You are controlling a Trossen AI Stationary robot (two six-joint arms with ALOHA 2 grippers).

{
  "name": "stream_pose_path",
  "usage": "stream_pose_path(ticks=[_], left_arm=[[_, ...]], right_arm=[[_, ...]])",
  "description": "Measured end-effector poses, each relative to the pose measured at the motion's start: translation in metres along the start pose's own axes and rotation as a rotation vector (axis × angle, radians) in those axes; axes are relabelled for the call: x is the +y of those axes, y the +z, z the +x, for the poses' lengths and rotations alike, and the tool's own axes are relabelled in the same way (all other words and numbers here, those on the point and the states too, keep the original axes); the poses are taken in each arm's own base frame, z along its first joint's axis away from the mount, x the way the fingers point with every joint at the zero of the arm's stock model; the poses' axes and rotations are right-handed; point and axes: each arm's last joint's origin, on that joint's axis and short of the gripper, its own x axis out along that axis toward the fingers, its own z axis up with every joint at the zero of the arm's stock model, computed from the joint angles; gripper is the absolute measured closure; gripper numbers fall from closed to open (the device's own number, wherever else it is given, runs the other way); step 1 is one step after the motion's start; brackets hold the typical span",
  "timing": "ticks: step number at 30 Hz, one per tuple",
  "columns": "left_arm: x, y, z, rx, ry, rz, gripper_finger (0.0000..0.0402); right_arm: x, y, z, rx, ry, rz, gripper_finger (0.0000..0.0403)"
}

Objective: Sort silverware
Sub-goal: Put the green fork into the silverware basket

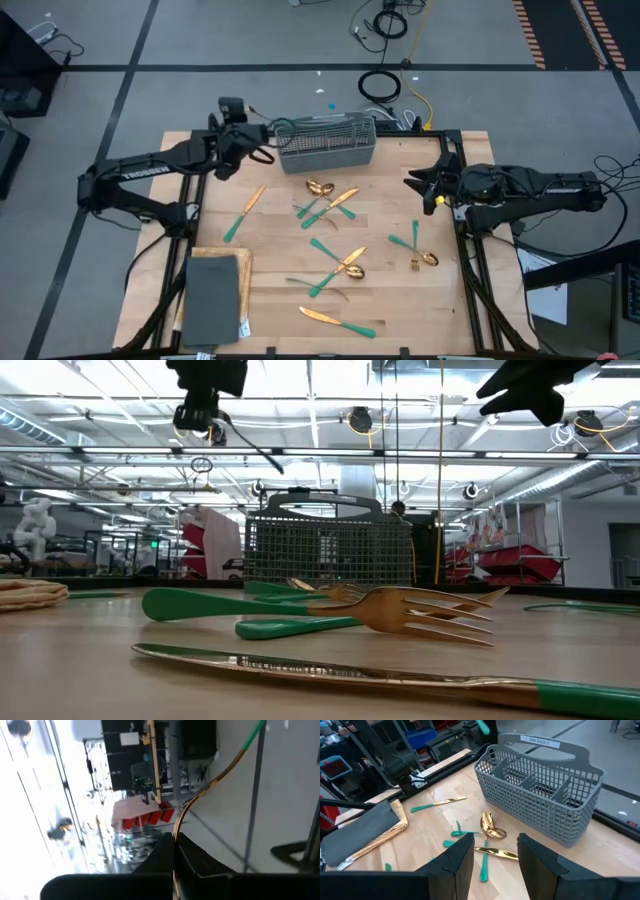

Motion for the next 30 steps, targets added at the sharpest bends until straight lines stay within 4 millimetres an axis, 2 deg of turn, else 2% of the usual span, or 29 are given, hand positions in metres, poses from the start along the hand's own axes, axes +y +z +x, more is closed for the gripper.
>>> stream_pose_path(ticks=[5, 16, 30], left_arm=[[-0.013, 0.015, 0.007, 0.007, -0.027, 0.21, 0.04], [-0.033, 0.037, 0.017, -0.05, -0.086, 0.362, 0.04], [-0.041, 0.038, 0.041, -0.04, -0.145, 0.445, 0.04]], right_arm=[[0.0, 0.0, 0.0, 0.0, -0.001, 0.025, 0.0261], [0.0, 0.0, 0.0, 0.0, -0.001, 0.033, 0.0261], [0.0, 0.0, 0.0, 0.0, -0.001, 0.035, 0.0261]])
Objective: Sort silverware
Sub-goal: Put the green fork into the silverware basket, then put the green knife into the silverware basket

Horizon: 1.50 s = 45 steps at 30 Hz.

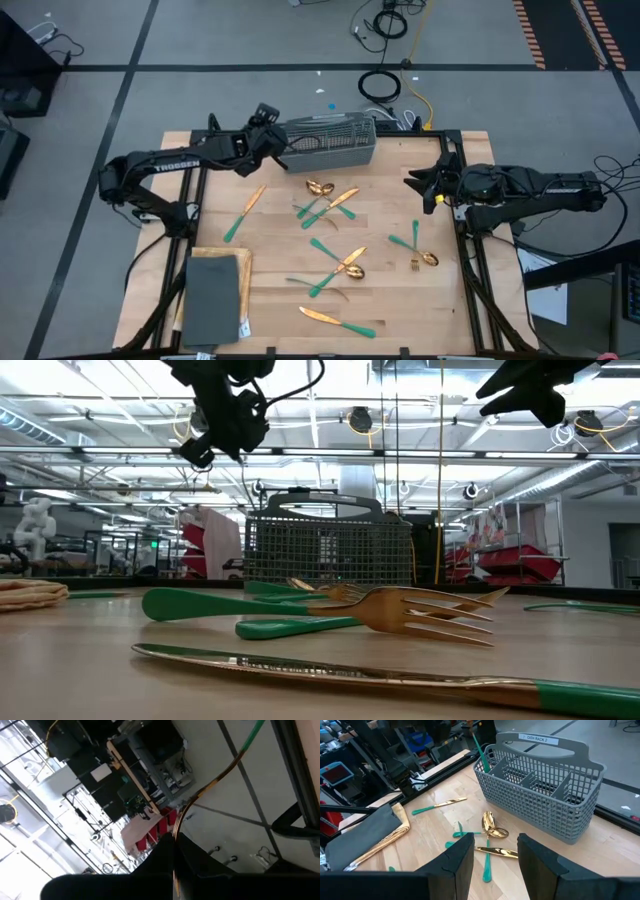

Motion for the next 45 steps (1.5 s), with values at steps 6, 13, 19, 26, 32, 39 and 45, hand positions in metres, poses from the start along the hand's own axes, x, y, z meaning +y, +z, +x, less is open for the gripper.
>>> stream_pose_path(ticks=[6, 13, 19, 26, 32, 39, 45], left_arm=[[0.0, -0.001, 0.004, -0.022, -0.013, -0.004, 0.04], [0.0, 0.0, 0.003, -0.049, -0.016, -0.006, 0.0382], [0.0, 0.0, 0.003, -0.07, -0.02, -0.005, 0.0346], [0.0, 0.001, 0.003, -0.093, -0.022, -0.007, 0.034], [0.019, -0.009, -0.007, 0.041, 0.083, -0.293, 0.0339], [0.027, -0.035, -0.057, -0.039, 0.097, -0.793, 0.0338], [0.008, -0.053, -0.078, -0.161, -0.36, -1.265, 0.0338]], right_arm=[[0.0, 0.0, 0.0, 0.0, 0.0, -0.004, 0.0261], [0.0, 0.0, 0.0, 0.0, 0.0, -0.011, 0.0261], [0.0, 0.0, 0.0, 0.001, 0.0, -0.011, 0.0261], [0.0, 0.0, 0.0, 0.001, 0.0, -0.011, 0.0261], [0.0, 0.0, 0.0, 0.001, 0.0, -0.028, 0.0261], [0.0, 0.0, 0.0, 0.001, 0.0, -0.038, 0.0261], [0.0, 0.0, 0.0, 0.001, 0.0, -0.06, 0.0261]])
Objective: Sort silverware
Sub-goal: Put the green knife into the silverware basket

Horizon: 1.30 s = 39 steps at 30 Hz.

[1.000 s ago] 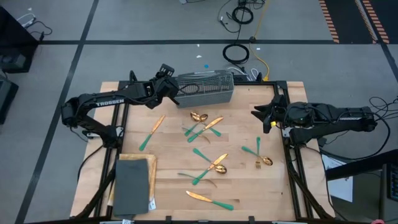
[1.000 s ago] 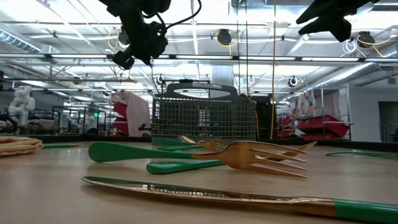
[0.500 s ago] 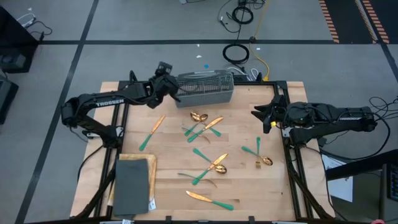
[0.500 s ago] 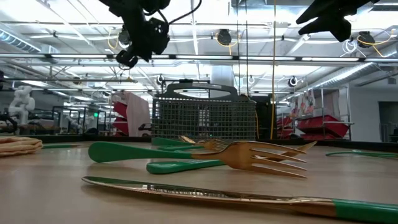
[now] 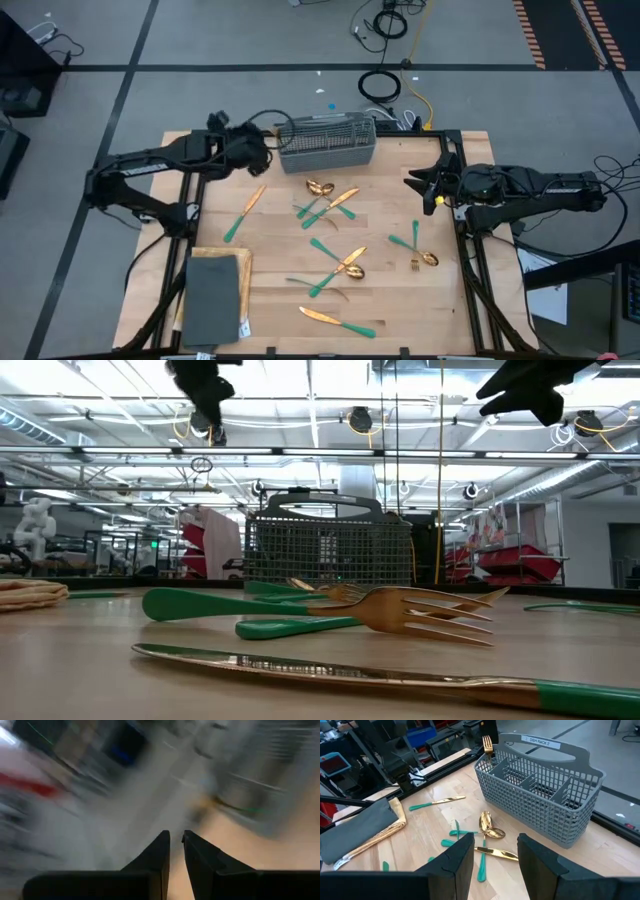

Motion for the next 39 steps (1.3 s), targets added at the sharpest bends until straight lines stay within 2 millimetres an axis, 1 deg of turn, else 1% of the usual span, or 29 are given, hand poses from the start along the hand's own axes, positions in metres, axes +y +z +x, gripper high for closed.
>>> stream_pose_path(ticks=[3, 5, 7, 14, 19, 21, 23, 25, 29, 33, 35, 39], left_arm=[[-0.005, -0.019, 0.0, 0.257, -0.208, -0.197, 0.0338], [-0.01, -0.032, -0.002, 0.451, -0.249, -0.28, 0.0338], [-0.016, -0.043, -0.004, 0.594, -0.25, -0.321, 0.0338], [-0.05, -0.07, -0.002, 0.766, -0.319, -0.409, 0.0338], [-0.076, -0.086, 0.005, 0.762, -0.345, -0.457, 0.0338], [-0.087, -0.091, 0.01, 0.756, -0.401, -0.474, 0.0338], [-0.094, -0.1, 0.013, 0.796, -0.422, -0.477, 0.0338], [-0.098, -0.108, 0.015, 0.831, -0.418, -0.472, 0.0338], [-0.103, -0.12, 0.018, 0.864, -0.365, -0.515, 0.0338], [-0.107, -0.126, 0.018, 0.801, -0.335, -0.486, 0.0338], [-0.109, -0.128, 0.02, 0.777, -0.32, -0.507, 0.0338], [-0.122, -0.128, 0.023, 0.714, -0.415, -0.554, 0.0338]], right_arm=[[0.0, 0.0, 0.0, 0.0, 0.0, 0.0, 0.0261], [0.0, 0.0, 0.0, 0.0, 0.0, 0.0, 0.0261], [0.0, 0.0, 0.0, 0.0, 0.0, 0.0, 0.0261], [0.0, 0.0, 0.001, 0.003, -0.002, -0.002, 0.0261], [0.002, -0.005, 0.008, 0.056, -0.035, 0.001, 0.0261], [0.004, -0.009, 0.016, 0.096, -0.055, 0.011, 0.0261], [0.008, -0.012, 0.025, 0.142, -0.057, 0.006, 0.0261], [0.012, -0.016, 0.034, 0.184, -0.054, -0.013, 0.0261], [0.019, -0.022, 0.05, 0.234, -0.048, -0.045, 0.0261], [0.023, -0.026, 0.061, 0.266, -0.061, -0.066, 0.0261], [0.025, -0.029, 0.064, 0.293, -0.05, -0.082, 0.0261], [0.027, -0.032, 0.069, 0.319, -0.035, -0.104, 0.0261]])
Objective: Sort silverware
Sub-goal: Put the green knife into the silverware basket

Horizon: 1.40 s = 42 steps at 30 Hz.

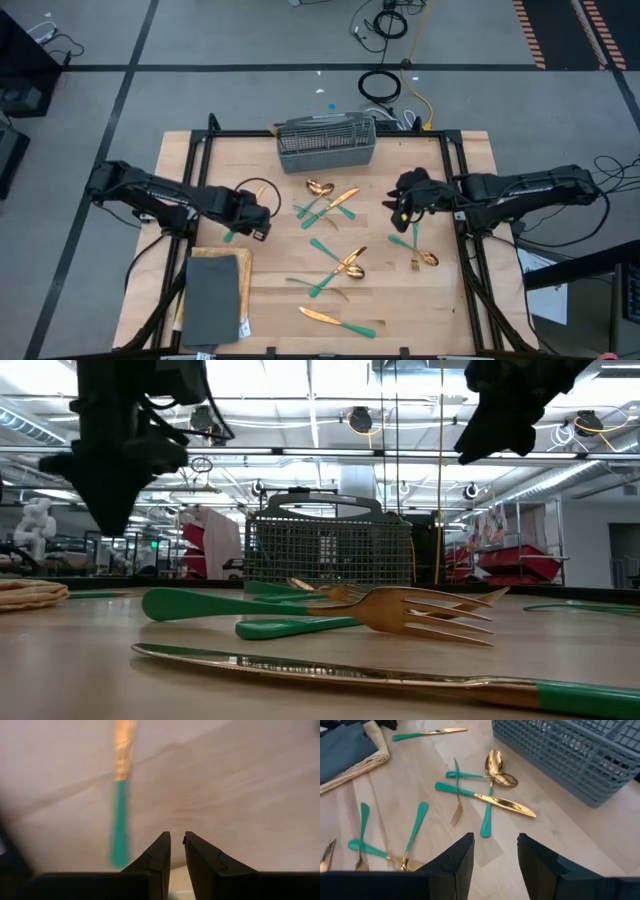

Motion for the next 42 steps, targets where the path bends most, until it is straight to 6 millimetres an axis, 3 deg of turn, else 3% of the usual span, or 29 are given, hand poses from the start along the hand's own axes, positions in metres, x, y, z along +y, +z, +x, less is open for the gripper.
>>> stream_pose_path(ticks=[5, 10, 15, 23, 30, 42], left_arm=[[-0.01, -0.004, 0.002, -0.03, -0.091, 0.168, 0.0338], [-0.011, -0.005, 0.005, -0.019, -0.126, 0.205, 0.0333], [-0.015, -0.009, 0.013, -0.067, -0.173, 0.152, 0.0295], [0.016, -0.011, 0.019, 0.055, 0.131, 0.028, 0.027], [0.014, -0.01, 0.023, 0.071, 0.137, 0.085, 0.027], [0.029, -0.017, 0.053, 0.11, 0.176, 0.101, 0.027]], right_arm=[[0.002, 0.002, 0.003, -0.01, 0.003, -0.036, 0.0261], [0.002, 0.003, 0.004, -0.029, 0.005, -0.049, 0.0253], [0.002, 0.003, 0.004, -0.029, 0.003, -0.061, 0.0232], [0.002, 0.003, 0.004, -0.028, 0.002, -0.103, 0.02], [0.002, 0.003, 0.004, -0.028, 0.002, -0.128, 0.0198], [0.002, 0.003, 0.004, -0.028, 0.002, -0.119, 0.0195]])
